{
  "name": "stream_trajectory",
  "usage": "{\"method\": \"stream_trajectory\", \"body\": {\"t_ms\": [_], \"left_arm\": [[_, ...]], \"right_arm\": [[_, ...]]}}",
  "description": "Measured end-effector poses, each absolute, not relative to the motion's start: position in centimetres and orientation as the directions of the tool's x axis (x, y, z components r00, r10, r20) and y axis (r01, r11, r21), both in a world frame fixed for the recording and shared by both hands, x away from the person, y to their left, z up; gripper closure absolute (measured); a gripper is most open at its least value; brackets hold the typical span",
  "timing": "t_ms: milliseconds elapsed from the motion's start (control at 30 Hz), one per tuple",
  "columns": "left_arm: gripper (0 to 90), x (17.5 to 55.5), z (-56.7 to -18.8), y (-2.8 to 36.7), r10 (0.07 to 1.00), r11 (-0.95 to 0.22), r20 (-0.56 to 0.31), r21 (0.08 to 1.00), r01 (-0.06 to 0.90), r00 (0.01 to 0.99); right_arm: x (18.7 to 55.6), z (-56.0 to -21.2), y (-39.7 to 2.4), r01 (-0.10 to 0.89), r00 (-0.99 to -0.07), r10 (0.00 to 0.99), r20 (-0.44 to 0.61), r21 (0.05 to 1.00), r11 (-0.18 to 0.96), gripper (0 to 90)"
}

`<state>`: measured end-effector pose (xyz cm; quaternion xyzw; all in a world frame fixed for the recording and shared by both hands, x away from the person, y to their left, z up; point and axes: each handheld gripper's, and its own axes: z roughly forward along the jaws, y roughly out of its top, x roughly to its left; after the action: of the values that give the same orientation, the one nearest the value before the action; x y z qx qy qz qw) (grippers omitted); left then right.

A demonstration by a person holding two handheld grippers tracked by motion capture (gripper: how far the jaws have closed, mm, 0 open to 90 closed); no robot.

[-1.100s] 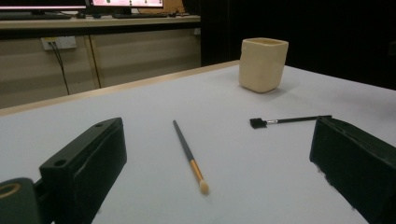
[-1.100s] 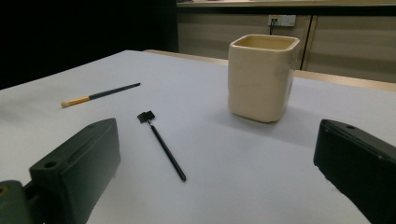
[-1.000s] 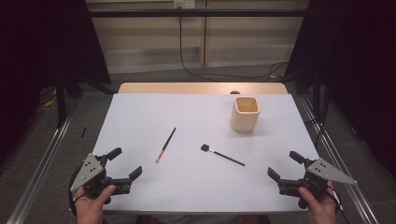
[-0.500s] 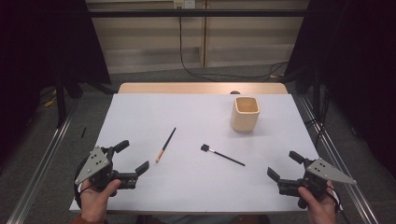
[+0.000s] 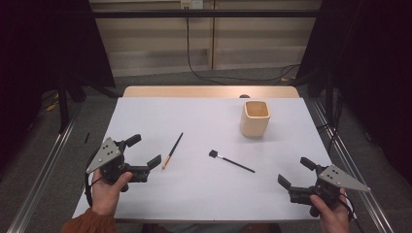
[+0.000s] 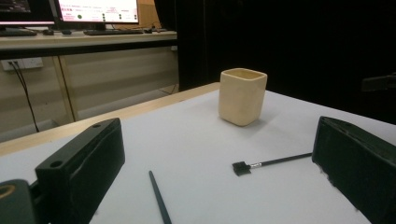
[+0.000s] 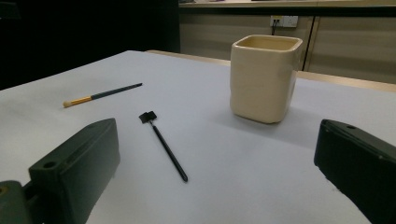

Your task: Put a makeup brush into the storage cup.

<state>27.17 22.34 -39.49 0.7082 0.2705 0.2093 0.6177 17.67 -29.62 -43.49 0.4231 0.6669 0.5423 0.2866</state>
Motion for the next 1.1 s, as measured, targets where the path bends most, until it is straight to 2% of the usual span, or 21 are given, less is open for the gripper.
{"method": "stream_trajectory", "body": {"t_ms": [567, 700, 1100], "left_arm": [[2.5, 30.4, -39.4, 20.4, 0.679, -0.122, -0.008, 0.985, 0.123, 0.734], [2.6, 31.5, -39.4, 20.2, 0.683, -0.092, -0.042, 0.985, 0.143, 0.729], [2.2, 34.4, -38.8, 19.1, 0.694, -0.113, -0.024, 0.983, 0.142, 0.719]], "right_arm": [[17.7, -43.5, -29.7, 0.254, -0.474, 0.877, 0.076, 0.966, 0.054, 0.0], [17.6, -43.5, -29.7, 0.252, -0.472, 0.879, 0.073, 0.966, 0.055, 0.0], [17.7, -43.5, -29.7, 0.252, -0.473, 0.878, 0.072, 0.966, 0.056, 0.0]]}}
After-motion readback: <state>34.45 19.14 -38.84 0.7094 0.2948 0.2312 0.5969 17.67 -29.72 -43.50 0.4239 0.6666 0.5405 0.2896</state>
